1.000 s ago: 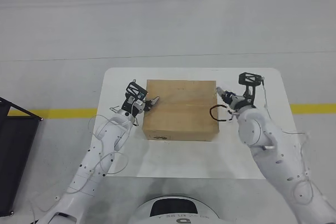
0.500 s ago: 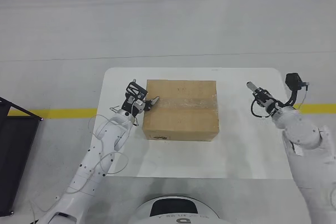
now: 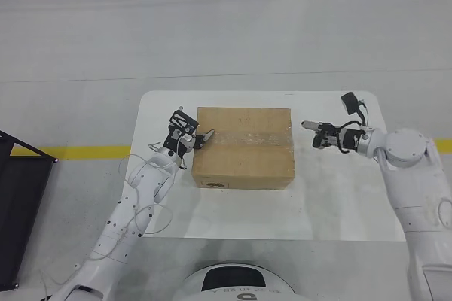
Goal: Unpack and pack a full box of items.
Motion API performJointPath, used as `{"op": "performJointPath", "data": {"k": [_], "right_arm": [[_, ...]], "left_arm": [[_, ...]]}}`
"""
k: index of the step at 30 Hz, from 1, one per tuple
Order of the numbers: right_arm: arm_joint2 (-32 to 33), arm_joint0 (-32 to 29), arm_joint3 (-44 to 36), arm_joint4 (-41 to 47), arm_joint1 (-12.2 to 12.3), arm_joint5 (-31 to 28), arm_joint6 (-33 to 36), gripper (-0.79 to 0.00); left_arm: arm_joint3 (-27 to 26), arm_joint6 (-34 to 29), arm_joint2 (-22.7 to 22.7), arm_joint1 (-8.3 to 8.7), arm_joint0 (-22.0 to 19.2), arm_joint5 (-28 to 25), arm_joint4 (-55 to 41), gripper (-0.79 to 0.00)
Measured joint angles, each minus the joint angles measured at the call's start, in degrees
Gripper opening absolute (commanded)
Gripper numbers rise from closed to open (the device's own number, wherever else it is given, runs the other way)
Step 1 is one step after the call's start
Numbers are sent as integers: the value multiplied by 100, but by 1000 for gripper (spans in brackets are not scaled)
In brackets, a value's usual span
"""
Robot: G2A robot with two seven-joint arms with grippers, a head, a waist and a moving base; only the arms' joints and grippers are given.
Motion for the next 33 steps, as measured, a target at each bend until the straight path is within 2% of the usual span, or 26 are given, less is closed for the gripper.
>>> {"op": "performJointPath", "data": {"k": [6,10,12,20,33], "right_arm": [[-246,181,159,-101,1,-79,270,-517],[-278,224,207,14,13,-218,432,-640],[-252,221,211,67,28,-269,485,-776],[-5,-21,-60,237,113,-443,521,-785],[93,-302,-442,-7,203,-121,272,-785]], "left_arm": [[0,0,0,0,0,0,0,0],[0,0,0,0,0,0,0,0],[0,0,0,0,0,0,0,0],[0,0,0,0,0,0,0,0],[0,0,0,0,0,0,0,0]]}}
